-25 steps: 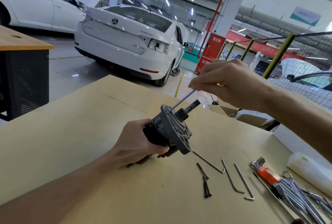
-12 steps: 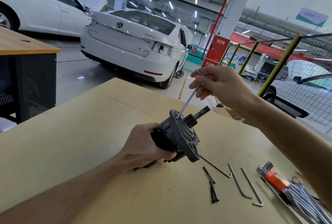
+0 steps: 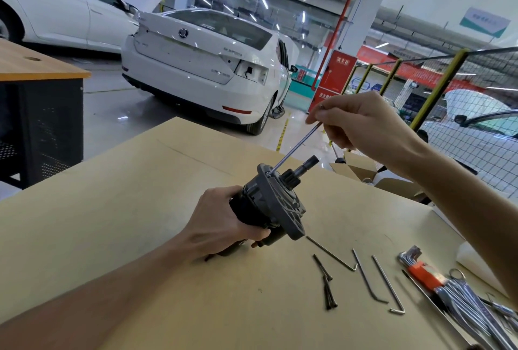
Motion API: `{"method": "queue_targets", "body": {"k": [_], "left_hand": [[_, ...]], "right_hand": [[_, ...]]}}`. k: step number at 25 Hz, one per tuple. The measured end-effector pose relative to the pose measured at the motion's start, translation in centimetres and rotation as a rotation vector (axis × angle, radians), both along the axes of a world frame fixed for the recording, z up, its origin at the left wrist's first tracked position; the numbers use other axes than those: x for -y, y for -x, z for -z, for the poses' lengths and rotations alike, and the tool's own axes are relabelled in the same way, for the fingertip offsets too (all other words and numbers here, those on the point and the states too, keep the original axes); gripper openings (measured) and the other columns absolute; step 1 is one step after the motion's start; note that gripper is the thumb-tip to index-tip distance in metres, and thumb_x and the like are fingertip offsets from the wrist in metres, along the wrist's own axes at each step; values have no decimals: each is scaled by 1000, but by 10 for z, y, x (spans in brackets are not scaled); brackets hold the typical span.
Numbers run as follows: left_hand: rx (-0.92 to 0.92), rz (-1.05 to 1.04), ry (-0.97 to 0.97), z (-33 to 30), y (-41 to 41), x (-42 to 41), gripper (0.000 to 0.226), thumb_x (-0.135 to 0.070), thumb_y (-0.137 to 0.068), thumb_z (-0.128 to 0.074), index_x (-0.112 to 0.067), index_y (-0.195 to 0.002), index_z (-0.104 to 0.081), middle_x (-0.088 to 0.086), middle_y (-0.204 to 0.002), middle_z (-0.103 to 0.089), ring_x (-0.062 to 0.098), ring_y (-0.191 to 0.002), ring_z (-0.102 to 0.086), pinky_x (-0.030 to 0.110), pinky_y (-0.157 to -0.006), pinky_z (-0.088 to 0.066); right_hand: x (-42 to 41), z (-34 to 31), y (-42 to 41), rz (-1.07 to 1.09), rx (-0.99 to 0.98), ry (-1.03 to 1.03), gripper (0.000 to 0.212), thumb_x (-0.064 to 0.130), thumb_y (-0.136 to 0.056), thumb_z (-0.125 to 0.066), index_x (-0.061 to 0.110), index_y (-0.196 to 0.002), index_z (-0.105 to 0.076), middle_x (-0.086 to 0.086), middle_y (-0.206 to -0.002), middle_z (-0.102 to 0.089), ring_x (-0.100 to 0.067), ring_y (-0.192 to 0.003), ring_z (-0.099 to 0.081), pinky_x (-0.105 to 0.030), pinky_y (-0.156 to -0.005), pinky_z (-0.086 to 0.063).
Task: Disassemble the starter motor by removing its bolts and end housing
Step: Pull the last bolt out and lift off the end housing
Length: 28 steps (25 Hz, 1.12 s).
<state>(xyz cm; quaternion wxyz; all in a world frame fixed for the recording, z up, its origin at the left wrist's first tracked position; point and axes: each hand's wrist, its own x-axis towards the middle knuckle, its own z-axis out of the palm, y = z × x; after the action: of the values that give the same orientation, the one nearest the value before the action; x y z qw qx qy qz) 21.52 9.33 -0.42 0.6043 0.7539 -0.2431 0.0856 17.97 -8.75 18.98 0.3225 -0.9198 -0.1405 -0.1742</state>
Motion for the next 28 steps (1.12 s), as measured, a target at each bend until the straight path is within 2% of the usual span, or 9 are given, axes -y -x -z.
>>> {"method": "queue_targets", "body": {"k": [3, 7, 11, 14, 18, 21, 25, 26, 28], "left_hand": [[-10, -6, 1, 0, 0, 0, 46, -42, -49, -83, -16, -86, -73, 3, -78, -72, 25, -73, -67, 51, -71, -55], [-15, -21, -14, 0, -2, 0, 52, -48, -47, -81, -15, -86, -73, 4, -80, -72, 28, -78, -66, 51, -73, -54], [-27, -13, -20, 0, -2, -1, 57, -51, -45, -79, -17, -91, -74, 2, -83, -73, 24, -80, -68, 50, -74, -56], [-32, -21, -10, 0, -2, -1, 55, -51, -45, -79, -19, -89, -74, 1, -80, -72, 22, -78, -67, 48, -73, -56], [-35, -15, 0, 1, -2, 0, 53, -49, -45, -81, -19, -89, -74, 1, -80, -72, 22, -77, -67, 48, -73, -56], [-25, -13, -7, 0, -2, 0, 51, -48, -46, -81, -20, -88, -74, -1, -80, -73, 21, -77, -68, 47, -74, -57], [-31, -13, 13, 0, -1, -1, 44, -44, -47, -83, -21, -83, -73, 0, -76, -71, 22, -73, -66, 47, -71, -56], [-30, -15, 16, 1, -1, -1, 44, -43, -47, -83, -21, -84, -73, 0, -76, -71, 22, -73, -66, 47, -71, -56], [-27, -25, 13, 1, -1, -1, 44, -42, -47, -84, -20, -84, -73, 0, -76, -71, 23, -73, -65, 46, -70, -56]], "right_hand": [[-3, -4, 1, 17, -38, 8, 37, 39, -97, -51, 12, -79, -71, 7, -56, -60, -3, -51, -53, -13, -51, -46], [2, -13, -1, -13, -200, -48, 30, 17, -100, -49, 7, -82, -72, -2, -65, -67, -12, -58, -61, -17, -54, -51], [13, -18, -5, -153, -298, -98, 27, 0, -99, -45, 12, -105, -69, -3, -79, -74, -15, -72, -70, -18, -64, -56], [21, -23, -7, -186, -285, 147, 30, 0, -96, -50, 13, -120, -63, 0, -90, -76, -14, -85, -74, -16, -72, -56], [21, -18, -9, -73, -25, 421, 30, 14, -92, -59, 15, -122, -66, 13, -102, -70, -4, -86, -70, -19, -79, -57], [22, -15, -11, -2, 151, 533, 30, 25, -91, -61, 23, -120, -69, 8, -101, -64, -10, -91, -58, -22, -78, -49], [23, -10, -13, 59, 38, 449, 21, 27, -91, -64, 25, -110, -73, 9, -81, -70, -6, -67, -64, -14, -59, -46], [21, -9, -13, 65, 13, 401, 19, 33, -90, -64, 25, -104, -74, 9, -77, -70, -6, -64, -65, -16, -59, -46], [16, -9, -13, 82, 1, 321, 32, 51, -84, -59, 23, -90, -74, 7, -72, -69, -3, -62, -66, -18, -59, -48]]}}
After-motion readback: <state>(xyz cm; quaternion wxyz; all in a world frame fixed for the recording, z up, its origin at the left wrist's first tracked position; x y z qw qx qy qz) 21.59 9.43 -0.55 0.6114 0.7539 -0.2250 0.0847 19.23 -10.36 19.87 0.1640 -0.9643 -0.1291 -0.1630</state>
